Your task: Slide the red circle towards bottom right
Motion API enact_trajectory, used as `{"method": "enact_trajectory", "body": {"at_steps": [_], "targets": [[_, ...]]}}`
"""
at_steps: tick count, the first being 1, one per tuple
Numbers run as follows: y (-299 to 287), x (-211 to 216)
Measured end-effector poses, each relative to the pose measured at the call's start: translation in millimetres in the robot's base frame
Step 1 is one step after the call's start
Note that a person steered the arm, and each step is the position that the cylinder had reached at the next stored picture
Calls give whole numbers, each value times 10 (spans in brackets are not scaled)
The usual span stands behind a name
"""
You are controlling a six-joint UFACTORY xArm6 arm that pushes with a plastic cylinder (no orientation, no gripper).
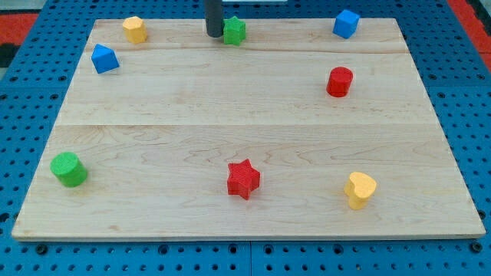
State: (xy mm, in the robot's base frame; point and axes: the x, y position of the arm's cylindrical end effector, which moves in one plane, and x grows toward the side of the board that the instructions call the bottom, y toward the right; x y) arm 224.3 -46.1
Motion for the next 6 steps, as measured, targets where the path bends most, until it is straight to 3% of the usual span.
{"method": "enact_trajectory", "body": {"at_steps": [2, 3, 6], "targets": [[357, 6], [555, 396], [1881, 940]]}}
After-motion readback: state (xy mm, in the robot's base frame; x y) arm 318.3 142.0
